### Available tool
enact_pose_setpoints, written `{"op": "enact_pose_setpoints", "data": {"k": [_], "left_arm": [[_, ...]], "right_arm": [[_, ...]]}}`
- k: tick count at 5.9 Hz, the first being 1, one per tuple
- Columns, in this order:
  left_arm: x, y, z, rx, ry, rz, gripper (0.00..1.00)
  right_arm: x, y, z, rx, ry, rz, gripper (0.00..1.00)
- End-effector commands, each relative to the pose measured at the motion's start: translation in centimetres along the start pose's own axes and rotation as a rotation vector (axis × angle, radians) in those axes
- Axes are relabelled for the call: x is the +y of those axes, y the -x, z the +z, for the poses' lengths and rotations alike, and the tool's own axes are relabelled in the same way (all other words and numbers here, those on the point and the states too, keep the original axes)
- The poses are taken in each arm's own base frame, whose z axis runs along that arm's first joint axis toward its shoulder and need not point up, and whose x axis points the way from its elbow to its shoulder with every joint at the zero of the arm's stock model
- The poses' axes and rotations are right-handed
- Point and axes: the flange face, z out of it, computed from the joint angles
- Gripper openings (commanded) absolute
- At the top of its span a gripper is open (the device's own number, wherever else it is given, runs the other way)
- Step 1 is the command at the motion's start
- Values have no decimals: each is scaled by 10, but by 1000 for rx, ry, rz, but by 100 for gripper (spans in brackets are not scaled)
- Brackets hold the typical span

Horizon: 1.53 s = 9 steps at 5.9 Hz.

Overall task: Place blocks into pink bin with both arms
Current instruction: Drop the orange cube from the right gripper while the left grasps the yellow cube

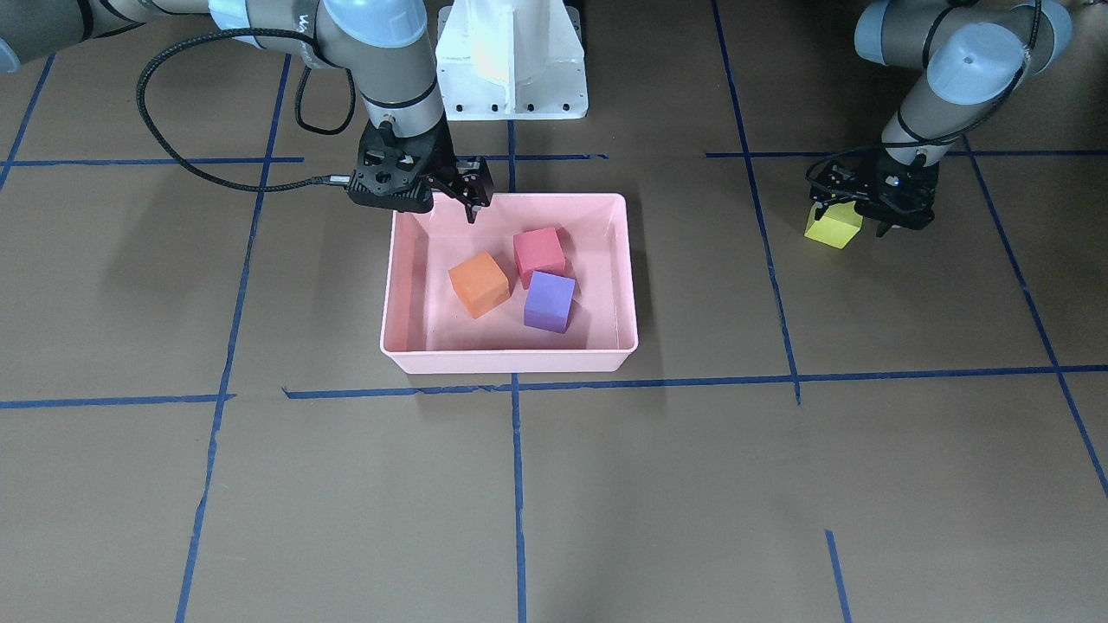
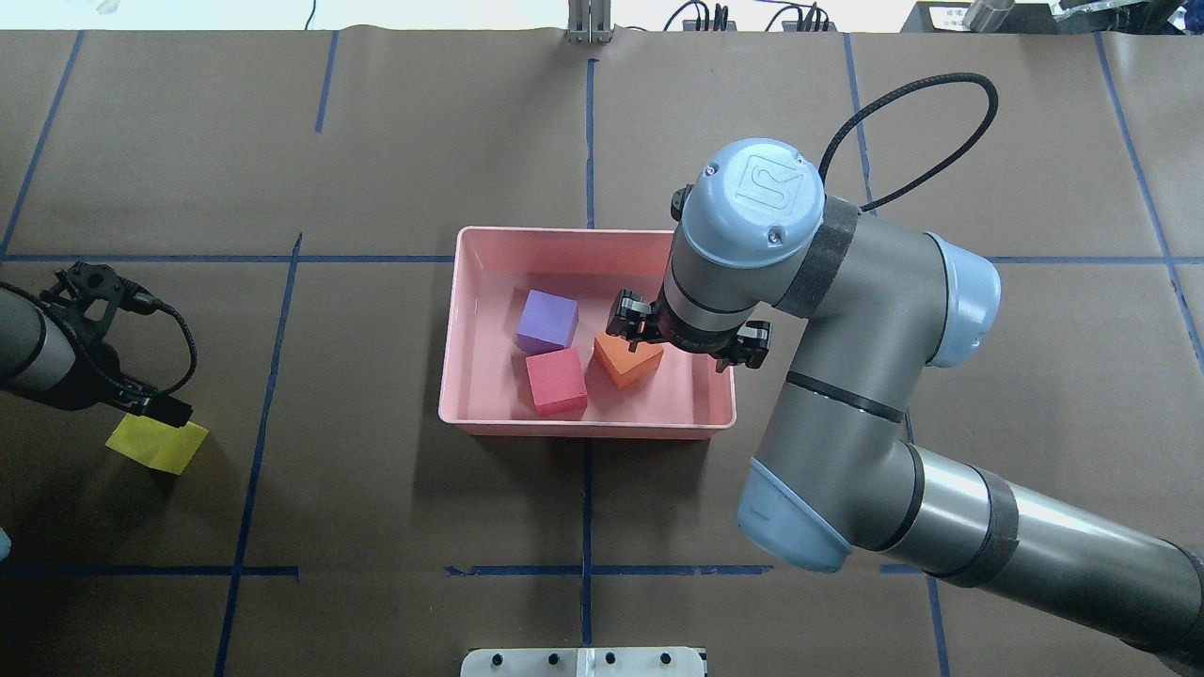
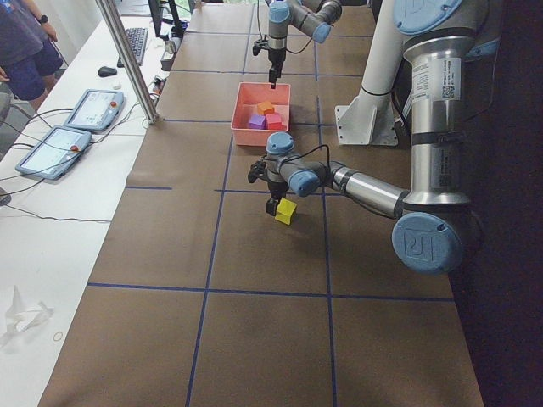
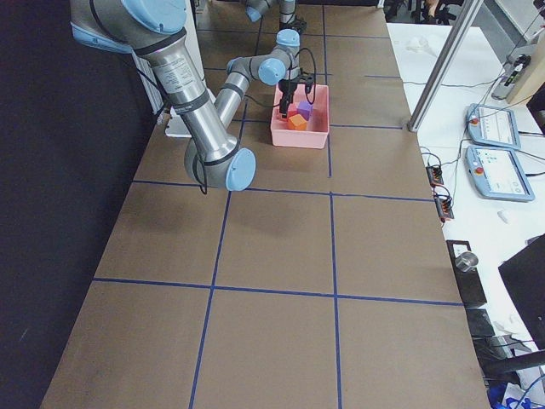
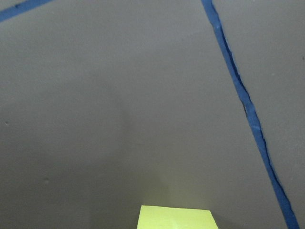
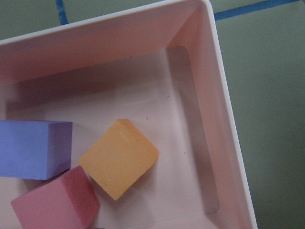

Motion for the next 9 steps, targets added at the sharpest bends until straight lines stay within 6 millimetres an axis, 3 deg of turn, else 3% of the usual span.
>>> {"op": "enact_pose_setpoints", "data": {"k": [1,2,3,4,6,7,8,9], "left_arm": [[9,-6,25,-7,49,2,100],[9,-9,27,-5,52,6,98],[9,-9,27,-5,54,7,54],[11,-17,22,43,84,7,34],[4,-26,-7,107,66,8,33],[-20,-33,-39,106,23,-18,33],[-56,-57,-86,90,1,-63,33],[-94,-100,-132,82,-6,-120,33]], "right_arm": [[1,-2,2,3,0,0,100],[1,-3,3,5,2,1,100],[1,-2,1,1,1,-2,100],[-5,-4,-10,-17,1,-27,100],[-58,-28,-43,-45,17,-85,100],[-80,-51,-45,-38,25,-146,100],[-105,-81,-50,-30,26,-203,100],[-132,-117,-58,-36,48,-271,100]]}}
